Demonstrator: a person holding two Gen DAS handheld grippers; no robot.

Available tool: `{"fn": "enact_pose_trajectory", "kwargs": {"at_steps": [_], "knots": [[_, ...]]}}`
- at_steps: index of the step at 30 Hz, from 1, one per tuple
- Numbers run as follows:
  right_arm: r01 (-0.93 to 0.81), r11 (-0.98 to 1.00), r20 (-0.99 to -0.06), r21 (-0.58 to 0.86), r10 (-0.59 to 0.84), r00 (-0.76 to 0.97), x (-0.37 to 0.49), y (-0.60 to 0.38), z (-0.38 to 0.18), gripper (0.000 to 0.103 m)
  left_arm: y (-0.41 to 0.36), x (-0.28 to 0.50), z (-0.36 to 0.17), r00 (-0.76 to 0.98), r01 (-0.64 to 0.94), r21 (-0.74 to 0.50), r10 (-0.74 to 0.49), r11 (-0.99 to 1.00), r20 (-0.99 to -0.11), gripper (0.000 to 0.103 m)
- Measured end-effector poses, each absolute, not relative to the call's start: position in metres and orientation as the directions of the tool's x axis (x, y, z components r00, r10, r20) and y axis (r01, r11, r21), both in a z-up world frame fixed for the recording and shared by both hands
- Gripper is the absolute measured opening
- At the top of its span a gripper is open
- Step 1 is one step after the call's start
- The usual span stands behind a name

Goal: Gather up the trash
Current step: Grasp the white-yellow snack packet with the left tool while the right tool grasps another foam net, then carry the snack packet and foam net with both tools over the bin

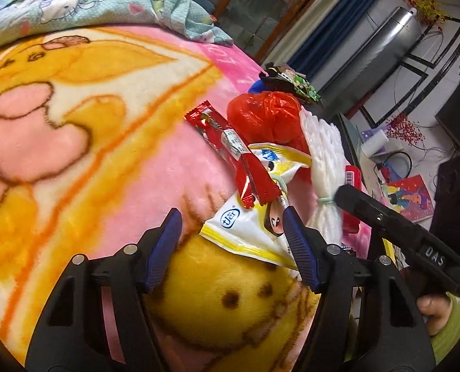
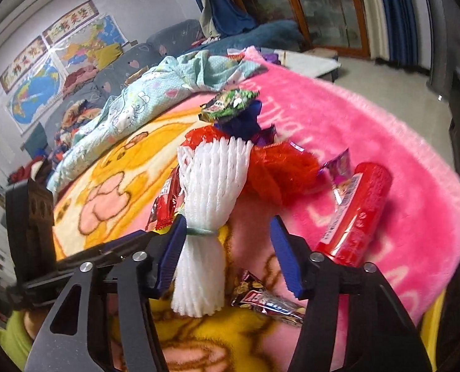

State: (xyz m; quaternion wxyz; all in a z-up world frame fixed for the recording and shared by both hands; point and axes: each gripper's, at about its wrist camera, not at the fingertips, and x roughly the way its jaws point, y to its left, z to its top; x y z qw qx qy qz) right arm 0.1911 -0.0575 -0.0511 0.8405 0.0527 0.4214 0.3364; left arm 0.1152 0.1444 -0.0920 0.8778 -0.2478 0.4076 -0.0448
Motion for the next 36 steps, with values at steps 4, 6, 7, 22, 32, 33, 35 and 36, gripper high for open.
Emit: {"fn": "enact_pose_trajectory", "kwargs": {"at_steps": [4, 6, 7, 22, 32, 33, 35, 36], "knots": [[-0.520, 0.745, -0.668, 0.419, 0.640, 0.379, 0.195, -0.056, -0.054, 0.033, 0.134, 0.118, -0.092, 0.653, -0.109, -0.435, -0.265, 0.894, -0.709, 0.056], [-0.527, 0.734, -0.665, 0.427, 0.651, 0.367, 0.193, -0.056, -0.053, 0.026, 0.128, 0.121, -0.091, 0.644, -0.094, -0.415, -0.263, 0.905, -0.719, 0.044], [-0.532, 0.730, -0.663, 0.430, 0.655, 0.362, 0.192, -0.055, -0.052, 0.022, 0.124, 0.122, -0.092, 0.637, -0.089, -0.404, -0.260, 0.910, -0.726, 0.044], [-0.546, 0.707, -0.623, 0.449, 0.686, 0.377, 0.179, -0.070, -0.035, 0.015, 0.116, 0.104, -0.076, 0.636, -0.045, -0.379, -0.266, 0.924, -0.724, 0.019], [-0.549, 0.703, -0.570, 0.451, 0.701, 0.429, 0.173, -0.095, -0.011, 0.015, 0.108, 0.083, -0.047, 0.690, -0.012, -0.355, -0.249, 0.935, -0.680, 0.018], [-0.549, 0.707, -0.566, 0.446, 0.698, 0.439, 0.173, -0.097, -0.008, 0.015, 0.106, 0.083, -0.044, 0.695, -0.009, -0.353, -0.248, 0.936, -0.675, 0.018], [-0.549, 0.714, -0.559, 0.435, 0.692, 0.457, 0.172, -0.103, -0.003, 0.015, 0.103, 0.082, -0.037, 0.709, -0.001, -0.347, -0.244, 0.938, -0.662, 0.018], [-0.549, 0.717, -0.555, 0.430, 0.689, 0.465, 0.172, -0.105, 0.000, 0.015, 0.101, 0.082, -0.034, 0.714, 0.003, -0.344, -0.243, 0.939, -0.657, 0.018]]}}
